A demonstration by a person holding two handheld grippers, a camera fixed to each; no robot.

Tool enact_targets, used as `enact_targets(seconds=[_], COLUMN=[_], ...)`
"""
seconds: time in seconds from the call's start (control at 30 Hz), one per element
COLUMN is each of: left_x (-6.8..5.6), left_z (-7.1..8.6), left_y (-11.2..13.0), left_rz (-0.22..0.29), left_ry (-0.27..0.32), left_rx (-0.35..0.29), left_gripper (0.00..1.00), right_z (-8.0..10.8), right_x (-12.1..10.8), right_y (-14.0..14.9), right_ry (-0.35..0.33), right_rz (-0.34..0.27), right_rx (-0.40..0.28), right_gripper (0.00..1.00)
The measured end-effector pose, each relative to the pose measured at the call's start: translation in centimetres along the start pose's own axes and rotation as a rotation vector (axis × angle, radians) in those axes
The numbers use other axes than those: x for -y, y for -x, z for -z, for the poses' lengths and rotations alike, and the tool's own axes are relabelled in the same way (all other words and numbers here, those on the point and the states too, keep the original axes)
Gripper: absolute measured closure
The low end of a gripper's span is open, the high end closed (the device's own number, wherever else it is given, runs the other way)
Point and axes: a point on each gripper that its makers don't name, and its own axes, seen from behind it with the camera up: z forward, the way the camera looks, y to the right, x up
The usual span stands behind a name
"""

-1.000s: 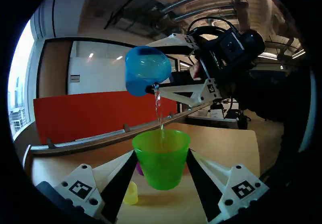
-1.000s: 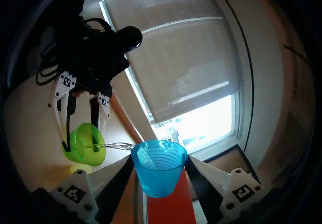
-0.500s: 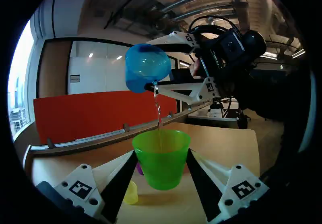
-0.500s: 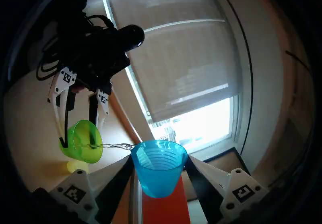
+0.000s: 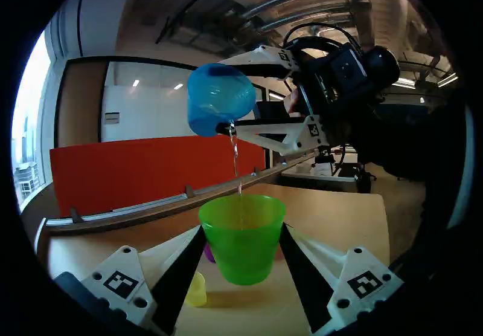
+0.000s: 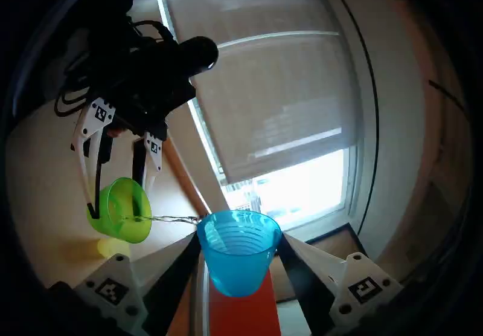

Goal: Pour water

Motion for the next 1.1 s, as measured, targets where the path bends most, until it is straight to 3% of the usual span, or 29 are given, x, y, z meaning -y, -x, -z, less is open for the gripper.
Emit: enact_targets(seconds=[1.1], left_x=[-0.09], left_z=[0.19], left_y=[-0.33], left_rz=[-0.001], left_ry=[0.000], left_rx=[-0.005], left_gripper=[0.17], right_z=[-0.14], right_x=[-0.37], right_y=[-0.27], right_ry=[0.004], right_rz=[0.071], right_rx=[0.001], right_gripper=[0.10])
